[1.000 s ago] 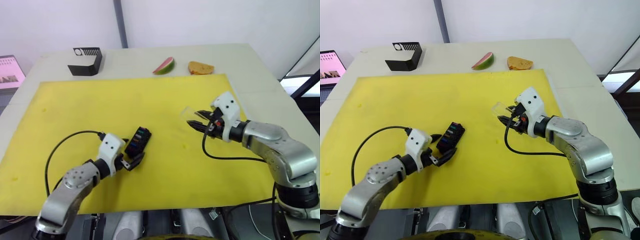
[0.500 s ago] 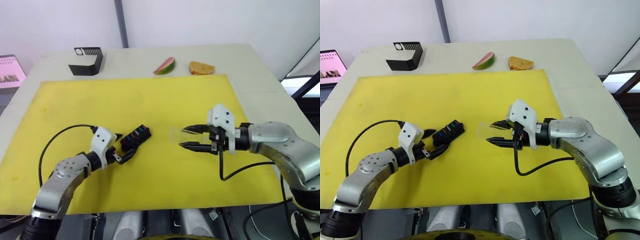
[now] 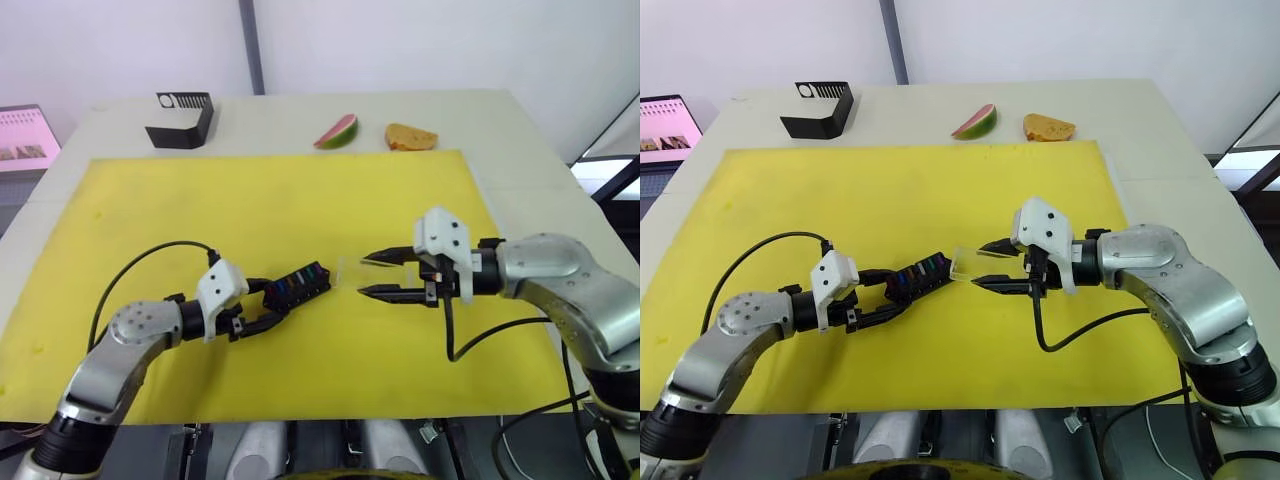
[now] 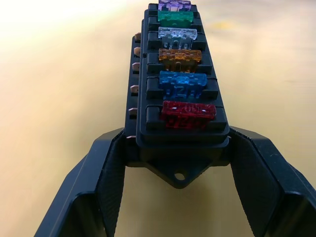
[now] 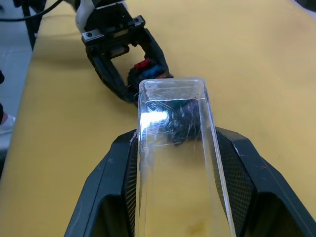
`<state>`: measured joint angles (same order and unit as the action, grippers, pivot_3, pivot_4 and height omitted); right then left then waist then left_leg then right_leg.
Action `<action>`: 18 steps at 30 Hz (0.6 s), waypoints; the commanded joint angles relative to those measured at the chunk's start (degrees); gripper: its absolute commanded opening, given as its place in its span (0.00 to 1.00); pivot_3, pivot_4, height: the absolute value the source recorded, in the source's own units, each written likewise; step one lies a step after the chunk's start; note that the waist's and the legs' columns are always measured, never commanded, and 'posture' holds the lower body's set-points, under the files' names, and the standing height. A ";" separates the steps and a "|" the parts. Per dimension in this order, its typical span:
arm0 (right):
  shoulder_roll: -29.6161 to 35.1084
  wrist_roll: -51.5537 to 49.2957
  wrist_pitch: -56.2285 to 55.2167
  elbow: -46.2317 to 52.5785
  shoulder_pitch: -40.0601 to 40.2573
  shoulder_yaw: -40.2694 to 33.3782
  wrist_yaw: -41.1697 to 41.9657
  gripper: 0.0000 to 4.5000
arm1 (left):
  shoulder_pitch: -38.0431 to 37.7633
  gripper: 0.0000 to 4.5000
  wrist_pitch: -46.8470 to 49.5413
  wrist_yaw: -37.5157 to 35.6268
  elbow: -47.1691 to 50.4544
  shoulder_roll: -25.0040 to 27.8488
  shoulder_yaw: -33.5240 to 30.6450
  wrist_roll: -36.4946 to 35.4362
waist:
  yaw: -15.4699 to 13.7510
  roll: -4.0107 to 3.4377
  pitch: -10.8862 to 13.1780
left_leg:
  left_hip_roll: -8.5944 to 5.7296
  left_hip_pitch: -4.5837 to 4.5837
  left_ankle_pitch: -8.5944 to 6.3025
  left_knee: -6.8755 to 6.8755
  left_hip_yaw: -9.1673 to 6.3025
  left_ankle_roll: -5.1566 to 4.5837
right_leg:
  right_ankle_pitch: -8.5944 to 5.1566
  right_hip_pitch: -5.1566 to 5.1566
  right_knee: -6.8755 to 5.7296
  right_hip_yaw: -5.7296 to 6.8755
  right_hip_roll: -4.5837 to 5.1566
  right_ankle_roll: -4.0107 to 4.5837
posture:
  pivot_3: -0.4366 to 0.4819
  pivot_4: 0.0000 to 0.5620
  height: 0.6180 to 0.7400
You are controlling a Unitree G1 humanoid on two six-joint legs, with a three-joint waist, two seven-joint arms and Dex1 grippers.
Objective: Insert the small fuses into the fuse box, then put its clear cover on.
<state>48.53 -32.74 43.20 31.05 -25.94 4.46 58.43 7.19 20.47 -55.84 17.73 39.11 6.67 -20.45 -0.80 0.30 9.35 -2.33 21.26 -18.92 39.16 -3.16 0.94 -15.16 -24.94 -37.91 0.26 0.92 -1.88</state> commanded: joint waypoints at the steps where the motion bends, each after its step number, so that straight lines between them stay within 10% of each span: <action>1: 0.45 -0.20 -1.26 0.41 -2.92 0.94 1.89 0.38 | 5.37 0.57 -1.90 -5.06 -3.11 0.14 3.25 0.91 | 0.04 0.01 0.00 | 0.00 0.01 0.00 0.01 0.00 0.00 | 0.00 -0.01 0.00 0.01 0.00 0.00 | 0.48 0.27 1.00; 18: -8.05 14.29 -7.80 -9.92 -12.38 19.11 3.56 0.38 | 18.44 0.57 -13.72 -12.86 -23.47 -6.40 11.89 9.74 | 0.03 0.02 -0.02 | -0.01 0.07 0.00 0.10 0.00 0.00 | 0.01 -0.09 -0.07 0.01 -0.02 -0.01 | 0.48 0.27 1.00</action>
<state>41.11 -19.40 36.73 21.42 -37.36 23.81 61.43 25.68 6.70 -68.56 -5.07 32.71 18.23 -12.16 -0.77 0.33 9.33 -2.34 21.33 -18.92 39.27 -3.16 0.93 -15.15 -25.04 -37.98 0.27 0.91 -1.90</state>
